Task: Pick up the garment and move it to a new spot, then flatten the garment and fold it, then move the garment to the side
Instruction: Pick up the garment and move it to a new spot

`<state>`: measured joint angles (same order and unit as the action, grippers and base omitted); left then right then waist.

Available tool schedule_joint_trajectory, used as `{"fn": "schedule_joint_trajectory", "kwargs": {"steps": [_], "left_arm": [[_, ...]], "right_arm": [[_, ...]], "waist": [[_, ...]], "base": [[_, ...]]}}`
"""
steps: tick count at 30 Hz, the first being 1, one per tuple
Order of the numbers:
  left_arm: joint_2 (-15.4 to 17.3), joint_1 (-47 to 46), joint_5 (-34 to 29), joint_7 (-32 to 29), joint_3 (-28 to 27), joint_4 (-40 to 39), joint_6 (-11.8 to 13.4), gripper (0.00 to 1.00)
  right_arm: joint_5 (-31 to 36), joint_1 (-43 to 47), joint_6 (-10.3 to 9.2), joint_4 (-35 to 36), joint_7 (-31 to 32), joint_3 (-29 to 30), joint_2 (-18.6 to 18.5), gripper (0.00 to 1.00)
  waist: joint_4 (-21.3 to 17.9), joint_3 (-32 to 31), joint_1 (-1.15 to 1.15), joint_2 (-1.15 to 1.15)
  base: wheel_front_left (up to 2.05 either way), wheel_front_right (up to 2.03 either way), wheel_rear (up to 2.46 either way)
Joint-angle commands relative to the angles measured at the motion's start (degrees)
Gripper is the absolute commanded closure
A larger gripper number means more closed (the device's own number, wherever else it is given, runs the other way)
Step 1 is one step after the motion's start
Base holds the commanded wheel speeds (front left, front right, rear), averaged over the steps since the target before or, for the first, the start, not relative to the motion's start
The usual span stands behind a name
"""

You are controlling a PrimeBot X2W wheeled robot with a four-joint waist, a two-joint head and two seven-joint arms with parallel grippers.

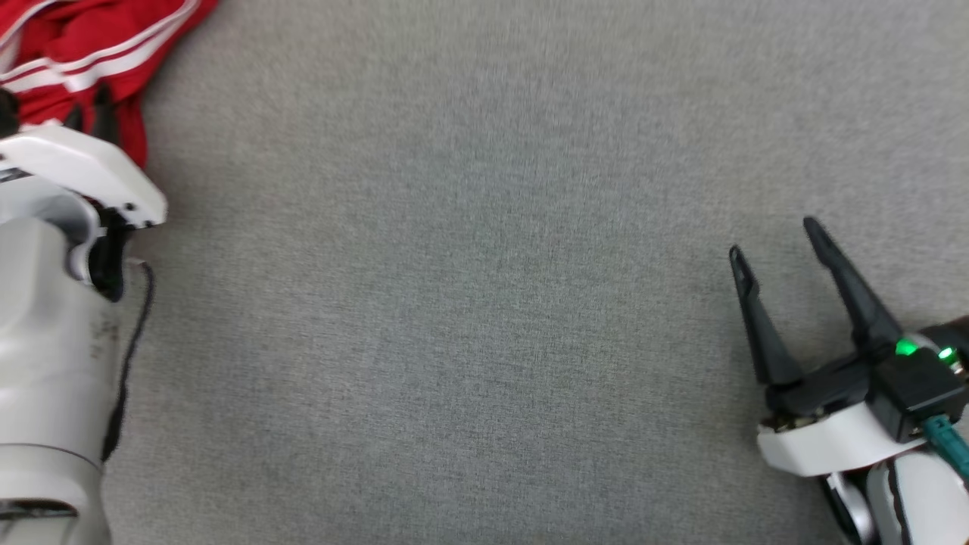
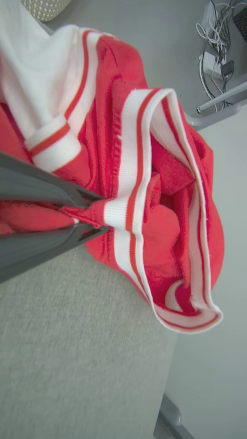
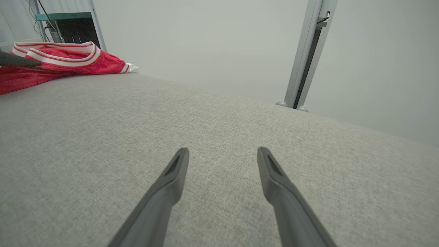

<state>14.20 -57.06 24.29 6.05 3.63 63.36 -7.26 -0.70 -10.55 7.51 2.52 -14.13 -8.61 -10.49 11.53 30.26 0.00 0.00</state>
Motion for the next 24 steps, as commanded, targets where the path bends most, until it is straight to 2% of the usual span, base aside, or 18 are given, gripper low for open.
{"fn": "schedule_joint_trajectory", "kwargs": {"steps": [1, 7, 13, 16, 17, 20, 24], "left_arm": [[-0.24, 1.16, 0.86, 0.55, 1.18, -1.84, -0.28, 1.0], [-1.23, 10.2, 6.0, -1.7, 11.06, -19.77, -0.31, 1.0], [-2.19, 22.11, 12.6, -11.07, 17.65, -48.09, -0.23, 1.0], [-3.86, 27.59, 15.4, -16.89, 20.22, -61.26, 1.72, 1.0], [-3.86, 27.59, 15.4, -16.89, 20.22, -61.26, 1.72, 1.0], [-4.47, 32.45, 17.48, -22.01, 22.31, -69.51, 4.65, 1.0], [-2.26, 37.96, 16.81, -26.52, 23.83, -73.51, 8.36, 1.0]], "right_arm": [[-0.52, 1.14, -0.03, -0.92, -0.48, -0.02, 0.65, 0.0], [-1.81, 4.94, -0.04, -4.76, -1.11, -0.33, 4.79, 0.0], [-2.63, 7.71, -0.04, -3.47, -1.15, 0.82, 6.54, 0.0], [-2.53, 8.16, -0.03, -2.12, -1.13, 1.85, 6.9, 0.0], [-2.53, 8.16, -0.03, -2.12, -1.13, 1.85, 6.9, 0.0], [-2.68, 8.28, -0.03, -0.97, -1.12, 2.47, 7.24, 0.0], [-3.27, 8.99, -0.03, 0.34, -1.13, 3.72, 7.41, 0.0]], "waist": [[-0.23, -5.1, 0.0, 0.0], [-3.3, -16.06, 0.0, 0.0], [-7.59, -21.54, 0.0, 0.0], [-10.24, -22.01, 0.0, 0.0], [-10.24, -22.01, 0.0, 0.0], [-13.41, -21.75, 0.0, 0.0], [-17.25, -20.52, 0.0, 0.0]], "base": [[0.0, 0.0, 0.0], [0.0, 0.0, 0.0], [0.0, 0.0, 0.0], [0.0, 0.0, 0.0], [0.0, 0.0, 0.0], [0.0, 0.0, 0.0], [0.0, 0.0, 0.0]]}}
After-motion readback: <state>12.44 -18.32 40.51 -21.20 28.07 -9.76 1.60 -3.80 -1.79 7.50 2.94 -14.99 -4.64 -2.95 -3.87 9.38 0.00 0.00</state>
